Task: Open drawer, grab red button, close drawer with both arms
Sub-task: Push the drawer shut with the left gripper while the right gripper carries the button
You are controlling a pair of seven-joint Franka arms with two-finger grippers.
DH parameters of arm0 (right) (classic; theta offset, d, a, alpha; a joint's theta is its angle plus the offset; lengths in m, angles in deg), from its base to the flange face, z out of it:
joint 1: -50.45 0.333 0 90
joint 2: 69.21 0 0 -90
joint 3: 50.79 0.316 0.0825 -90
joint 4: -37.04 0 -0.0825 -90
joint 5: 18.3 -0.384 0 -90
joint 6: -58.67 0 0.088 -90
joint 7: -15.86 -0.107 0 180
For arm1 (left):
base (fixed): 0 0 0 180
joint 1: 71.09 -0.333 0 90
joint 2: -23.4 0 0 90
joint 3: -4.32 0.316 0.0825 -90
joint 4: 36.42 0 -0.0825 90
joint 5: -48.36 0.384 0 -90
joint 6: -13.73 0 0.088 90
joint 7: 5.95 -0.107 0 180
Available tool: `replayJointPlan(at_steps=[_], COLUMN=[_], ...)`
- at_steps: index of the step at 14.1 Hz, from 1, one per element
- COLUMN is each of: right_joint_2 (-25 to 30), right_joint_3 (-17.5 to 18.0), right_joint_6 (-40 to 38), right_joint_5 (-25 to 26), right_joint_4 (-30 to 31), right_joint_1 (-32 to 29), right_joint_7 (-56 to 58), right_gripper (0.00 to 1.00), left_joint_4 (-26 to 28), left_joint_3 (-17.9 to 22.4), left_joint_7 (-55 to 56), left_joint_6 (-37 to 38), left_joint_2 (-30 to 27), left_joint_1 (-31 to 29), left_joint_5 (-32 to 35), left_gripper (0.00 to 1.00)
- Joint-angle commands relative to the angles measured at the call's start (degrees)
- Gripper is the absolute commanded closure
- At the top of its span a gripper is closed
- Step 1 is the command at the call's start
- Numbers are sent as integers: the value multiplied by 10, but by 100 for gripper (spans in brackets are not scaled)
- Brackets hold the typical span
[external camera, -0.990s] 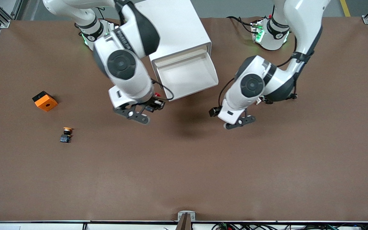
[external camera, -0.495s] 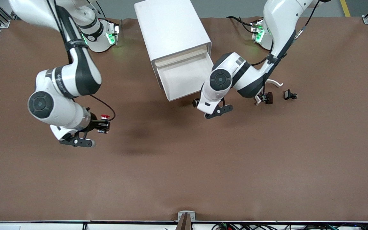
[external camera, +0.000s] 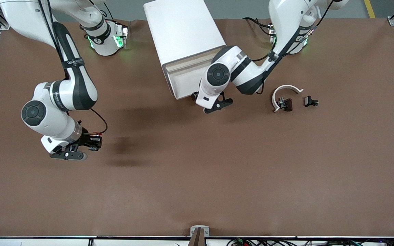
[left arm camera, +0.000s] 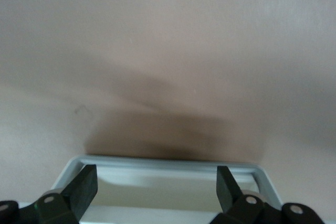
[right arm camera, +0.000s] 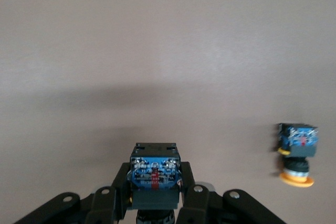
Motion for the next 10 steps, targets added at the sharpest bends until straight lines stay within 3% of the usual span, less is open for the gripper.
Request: replayJointPlan(at_steps=[1,6,10], right_joint_2=[0,-19,-49], right_joint_3=[12,12,12], right_joint_6=[28,65,140], right_joint_5=[8,8,8], right_joint_4=[26,50,71], right_joint_1=[-35,-49,-48], right_joint_7=[28,31,31], right_gripper=[100,100,100], left_joint_4=[0,-1,-4], left_joint_3=[-5,-6,-5], left_joint_7=[26,57,65], left_joint_6=[7,21,52], left_joint_2=[5,6,4], left_joint_1=[27,66,67], left_joint_5=[-21,-68,-100], left_gripper=[0,0,0])
